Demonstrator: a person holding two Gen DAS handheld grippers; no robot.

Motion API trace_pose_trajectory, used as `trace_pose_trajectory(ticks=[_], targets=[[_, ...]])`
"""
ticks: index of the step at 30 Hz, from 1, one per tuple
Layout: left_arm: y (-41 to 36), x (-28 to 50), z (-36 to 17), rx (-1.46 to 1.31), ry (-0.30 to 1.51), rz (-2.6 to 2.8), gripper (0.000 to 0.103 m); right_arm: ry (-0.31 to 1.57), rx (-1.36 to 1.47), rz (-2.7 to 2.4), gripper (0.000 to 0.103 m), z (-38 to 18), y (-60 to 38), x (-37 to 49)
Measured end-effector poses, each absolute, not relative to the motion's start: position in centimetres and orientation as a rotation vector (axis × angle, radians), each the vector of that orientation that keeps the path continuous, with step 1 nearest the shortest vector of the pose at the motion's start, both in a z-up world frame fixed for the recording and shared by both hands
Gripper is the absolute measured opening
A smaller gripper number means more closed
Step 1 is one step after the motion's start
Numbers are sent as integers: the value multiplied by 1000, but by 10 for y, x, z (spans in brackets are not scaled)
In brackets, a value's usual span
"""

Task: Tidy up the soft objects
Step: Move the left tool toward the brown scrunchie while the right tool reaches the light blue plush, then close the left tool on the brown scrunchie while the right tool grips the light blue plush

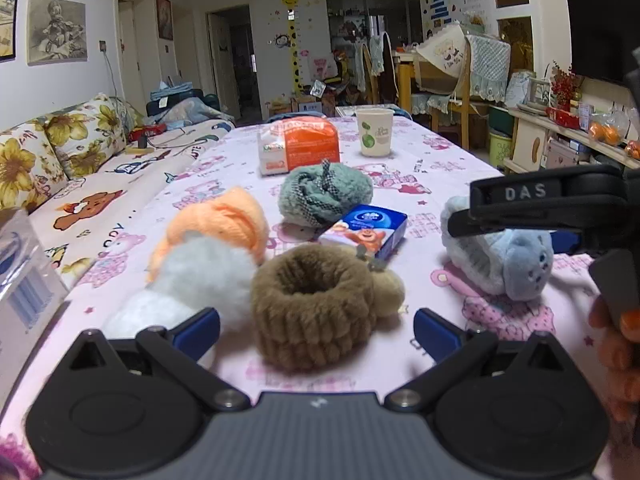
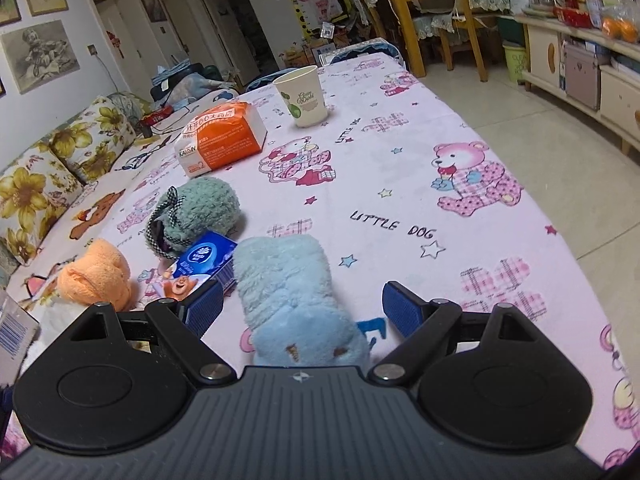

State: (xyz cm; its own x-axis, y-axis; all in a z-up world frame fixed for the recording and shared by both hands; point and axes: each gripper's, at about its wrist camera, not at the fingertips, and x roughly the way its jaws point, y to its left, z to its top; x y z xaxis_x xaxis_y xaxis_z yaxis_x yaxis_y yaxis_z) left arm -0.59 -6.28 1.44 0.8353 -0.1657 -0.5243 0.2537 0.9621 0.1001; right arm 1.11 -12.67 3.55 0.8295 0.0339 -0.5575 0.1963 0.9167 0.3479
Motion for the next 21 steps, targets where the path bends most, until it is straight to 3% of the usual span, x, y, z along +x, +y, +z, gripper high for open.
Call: trace_pose_trajectory(ticks=[6, 13, 15, 19, 21], targets=[[-70, 15, 12, 117, 574, -226, 98, 598, 367, -74, 103, 35, -130, 13], [-69, 22, 10, 79, 584, -246, 82, 601, 355, -46, 102, 32, -126, 18], [-70, 20, 10, 74, 582, -259, 76, 597, 346, -24, 92, 32, -123, 18], [-71, 18, 12, 71, 578, -276, 52, 597, 310, -6, 65, 31, -118, 18], [-71, 16, 12, 68, 578, -282, 47, 597, 298, -5, 62, 30, -117, 18]])
